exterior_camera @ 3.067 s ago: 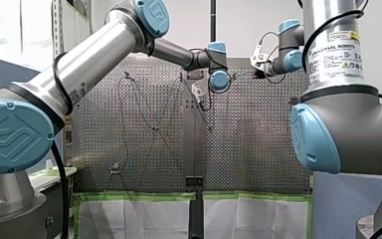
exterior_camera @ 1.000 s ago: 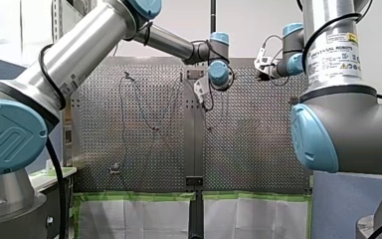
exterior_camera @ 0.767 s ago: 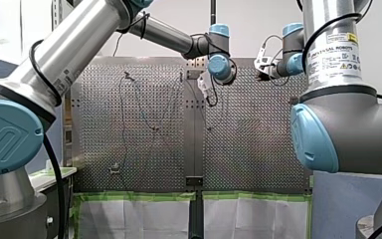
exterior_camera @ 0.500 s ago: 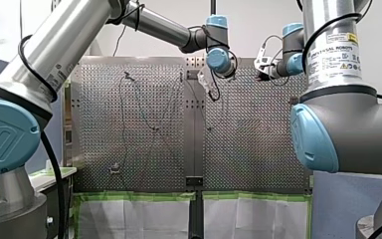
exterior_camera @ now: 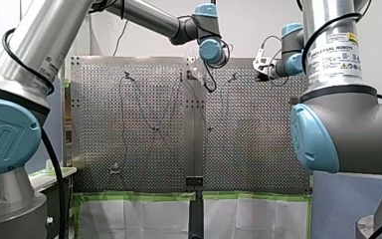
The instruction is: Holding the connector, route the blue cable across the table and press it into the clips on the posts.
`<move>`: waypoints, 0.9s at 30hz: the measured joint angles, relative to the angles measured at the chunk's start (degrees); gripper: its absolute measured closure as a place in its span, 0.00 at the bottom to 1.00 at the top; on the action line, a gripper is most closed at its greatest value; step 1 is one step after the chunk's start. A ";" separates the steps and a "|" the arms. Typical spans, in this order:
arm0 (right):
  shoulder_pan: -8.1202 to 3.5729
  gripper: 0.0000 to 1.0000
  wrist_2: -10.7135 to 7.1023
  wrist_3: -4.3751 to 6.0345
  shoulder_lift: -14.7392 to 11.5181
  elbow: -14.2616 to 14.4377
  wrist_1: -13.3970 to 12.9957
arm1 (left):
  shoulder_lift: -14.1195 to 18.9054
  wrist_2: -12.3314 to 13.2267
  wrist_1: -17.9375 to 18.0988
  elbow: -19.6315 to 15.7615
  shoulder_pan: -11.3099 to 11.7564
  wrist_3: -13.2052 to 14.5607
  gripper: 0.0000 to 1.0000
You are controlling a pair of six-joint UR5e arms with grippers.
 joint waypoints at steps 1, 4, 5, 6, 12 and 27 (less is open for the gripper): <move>0.03 1.00 0.03 -0.08 0.01 0.00 0.00 | 0.62 -0.30 0.62 -0.62 0.10 -0.17 0.00; 0.05 1.00 0.31 -0.42 0.05 0.01 0.00 | 2.26 -1.56 2.27 -2.26 0.34 -0.35 0.00; 0.06 1.00 0.40 -0.50 0.04 0.01 0.00 | 2.72 -1.98 2.71 -2.71 0.43 -0.40 0.00; 0.08 1.00 0.49 -0.56 0.04 0.01 0.01 | 3.18 -2.41 3.16 -3.17 0.52 -0.51 0.00; 0.29 1.00 0.62 -0.65 0.06 0.02 0.30 | 5.61 -4.04 6.37 -6.37 1.21 -1.88 0.00; 0.69 1.00 0.63 -0.66 0.06 0.01 0.35 | -0.39 -5.74 13.49 -13.49 0.64 -0.96 0.00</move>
